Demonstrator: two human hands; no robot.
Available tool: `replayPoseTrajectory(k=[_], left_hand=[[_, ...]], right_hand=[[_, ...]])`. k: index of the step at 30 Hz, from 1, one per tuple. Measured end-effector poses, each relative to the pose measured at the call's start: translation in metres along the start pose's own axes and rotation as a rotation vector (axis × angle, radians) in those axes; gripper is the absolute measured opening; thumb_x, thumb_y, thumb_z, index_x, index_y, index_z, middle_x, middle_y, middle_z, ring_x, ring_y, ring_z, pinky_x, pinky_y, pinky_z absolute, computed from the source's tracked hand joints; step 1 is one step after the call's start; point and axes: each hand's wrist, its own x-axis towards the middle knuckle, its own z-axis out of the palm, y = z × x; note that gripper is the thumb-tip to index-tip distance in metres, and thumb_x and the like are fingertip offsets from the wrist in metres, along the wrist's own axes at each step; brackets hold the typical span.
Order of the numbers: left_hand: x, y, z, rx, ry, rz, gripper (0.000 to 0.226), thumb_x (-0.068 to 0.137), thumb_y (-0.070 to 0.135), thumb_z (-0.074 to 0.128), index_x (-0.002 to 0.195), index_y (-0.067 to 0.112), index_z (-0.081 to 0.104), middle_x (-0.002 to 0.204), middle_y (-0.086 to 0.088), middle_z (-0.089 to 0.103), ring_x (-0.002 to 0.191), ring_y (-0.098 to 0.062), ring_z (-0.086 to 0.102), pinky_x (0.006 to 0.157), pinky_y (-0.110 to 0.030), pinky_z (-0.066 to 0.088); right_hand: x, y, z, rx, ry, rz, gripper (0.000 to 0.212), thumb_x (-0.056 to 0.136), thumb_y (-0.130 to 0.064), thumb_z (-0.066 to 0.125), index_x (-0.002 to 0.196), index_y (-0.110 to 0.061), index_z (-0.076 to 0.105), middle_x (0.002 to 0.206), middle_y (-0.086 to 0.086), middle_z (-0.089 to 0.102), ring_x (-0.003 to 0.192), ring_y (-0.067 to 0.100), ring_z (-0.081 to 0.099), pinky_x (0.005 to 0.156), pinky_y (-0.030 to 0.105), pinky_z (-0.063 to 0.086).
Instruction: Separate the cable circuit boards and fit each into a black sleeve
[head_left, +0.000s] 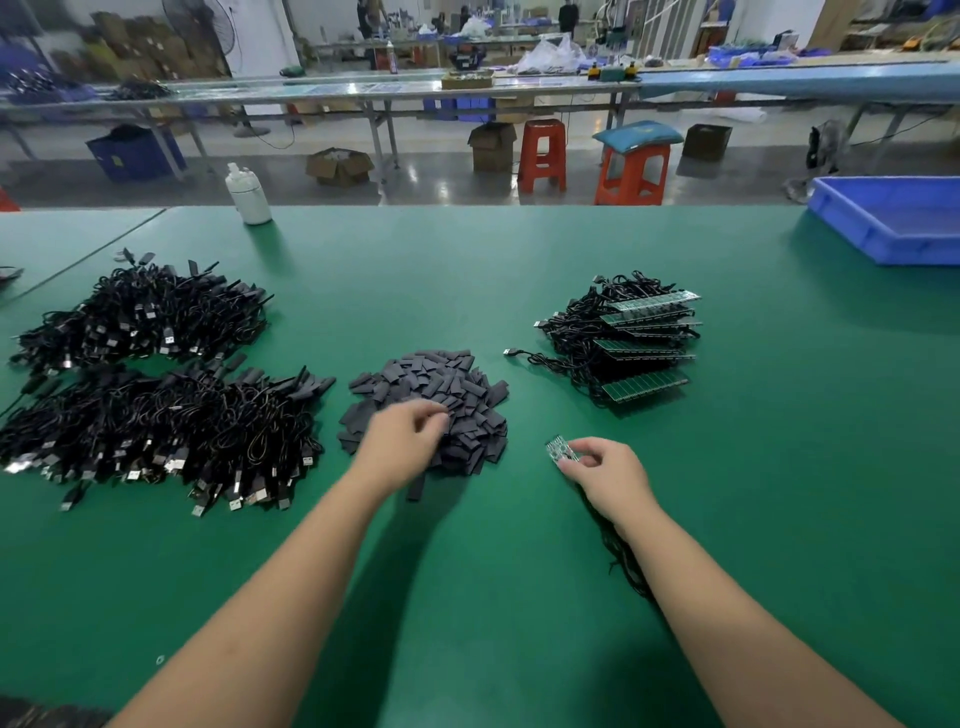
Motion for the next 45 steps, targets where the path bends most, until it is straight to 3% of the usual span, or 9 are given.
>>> replayPoseTrajectory(k=[5, 9, 13, 19, 25, 31, 37, 41, 45], left_hand=[[-0.017, 0.04, 0.062, -0.494, -0.219, -0.115, 0.011, 0.096, 0.026, 0.06, 0.099, 0.022, 0.071, 0.09, 0.003, 0.076, 0.071, -0.008, 0.072, 0.065, -0.032, 0.056], [-0.019, 0.057, 0.072, -0.512, -0.123, -0.088, 0.02, 0.097, 0.016, 0.056, 0.083, 0.021, 0.07, 0.083, 0.001, 0.076, 0.073, -0.015, 0.074, 0.078, -0.042, 0.058], [-0.022, 0.064, 0.075, -0.516, -0.128, -0.068, 0.01, 0.092, 0.017, 0.062, 0.089, 0.02, 0.071, 0.077, 0.004, 0.075, 0.072, -0.01, 0.073, 0.08, -0.042, 0.059], [-0.022, 0.066, 0.076, -0.423, -0.093, -0.085, 0.008, 0.089, 0.023, 0.064, 0.083, 0.021, 0.069, 0.067, 0.008, 0.073, 0.065, -0.007, 0.071, 0.078, -0.037, 0.059], [-0.024, 0.072, 0.072, -0.314, -0.099, -0.036, 0.014, 0.086, 0.028, 0.062, 0.076, 0.024, 0.071, 0.064, 0.012, 0.071, 0.058, -0.001, 0.064, 0.058, -0.023, 0.048], [-0.025, 0.076, 0.071, -0.238, -0.091, -0.041, 0.016, 0.085, 0.029, 0.064, 0.071, 0.022, 0.069, 0.065, 0.01, 0.071, 0.057, -0.01, 0.06, 0.057, -0.026, 0.049], [-0.027, 0.079, 0.072, -0.176, -0.032, -0.025, 0.018, 0.082, 0.029, 0.066, 0.073, 0.013, 0.063, 0.067, -0.002, 0.071, 0.056, -0.015, 0.056, 0.057, -0.027, 0.047], [-0.028, 0.079, 0.074, -0.187, -0.015, -0.027, 0.021, 0.081, 0.029, 0.068, 0.071, 0.011, 0.063, 0.066, -0.003, 0.07, 0.057, -0.016, 0.056, 0.06, -0.03, 0.049], [-0.029, 0.082, 0.077, -0.158, 0.029, -0.005, 0.02, 0.081, 0.031, 0.067, 0.069, 0.016, 0.062, 0.065, 0.001, 0.068, 0.066, -0.016, 0.061, 0.064, -0.026, 0.047]], right_hand=[[-0.011, -0.029, 0.001, 0.073, 0.007, -0.163, 0.014, 0.083, -0.025, 0.077, 0.095, -0.027, 0.07, 0.079, -0.017, 0.067, 0.074, -0.003, 0.062, 0.074, 0.018, 0.045], [-0.021, -0.037, -0.003, -0.032, 0.065, -0.248, 0.007, 0.087, -0.024, 0.072, 0.084, -0.031, 0.072, 0.062, -0.024, 0.064, 0.061, -0.01, 0.061, 0.058, 0.008, 0.043], [-0.027, -0.039, -0.007, -0.129, 0.076, -0.265, 0.021, 0.09, -0.025, 0.067, 0.109, -0.028, 0.073, 0.076, -0.011, 0.068, 0.068, 0.009, 0.06, 0.074, 0.028, 0.051], [-0.03, -0.039, -0.006, -0.055, 0.101, -0.289, 0.023, 0.087, -0.023, 0.071, 0.109, -0.018, 0.076, 0.074, -0.019, 0.069, 0.066, -0.013, 0.061, 0.064, 0.0, 0.041], [-0.034, -0.041, -0.006, -0.066, 0.093, -0.285, 0.032, 0.087, -0.02, 0.068, 0.118, -0.02, 0.072, 0.076, -0.015, 0.068, 0.062, -0.019, 0.056, 0.061, -0.004, 0.038], [-0.037, -0.044, -0.008, -0.041, 0.127, -0.283, 0.019, 0.09, -0.021, 0.066, 0.106, -0.017, 0.076, 0.072, -0.016, 0.065, 0.07, -0.001, 0.061, 0.07, 0.016, 0.05], [-0.038, -0.041, -0.007, -0.065, 0.146, -0.305, 0.019, 0.092, -0.024, 0.065, 0.105, -0.016, 0.077, 0.087, -0.003, 0.076, 0.079, 0.008, 0.066, 0.06, 0.003, 0.042], [-0.041, -0.039, -0.006, -0.071, 0.18, -0.321, 0.017, 0.092, -0.024, 0.065, 0.099, -0.014, 0.077, 0.085, 0.001, 0.076, 0.082, 0.02, 0.069, 0.073, 0.03, 0.053], [-0.041, -0.039, -0.004, -0.083, 0.234, -0.341, 0.018, 0.092, -0.023, 0.065, 0.103, -0.015, 0.077, 0.09, 0.002, 0.077, 0.085, 0.022, 0.069, 0.073, 0.03, 0.05]])
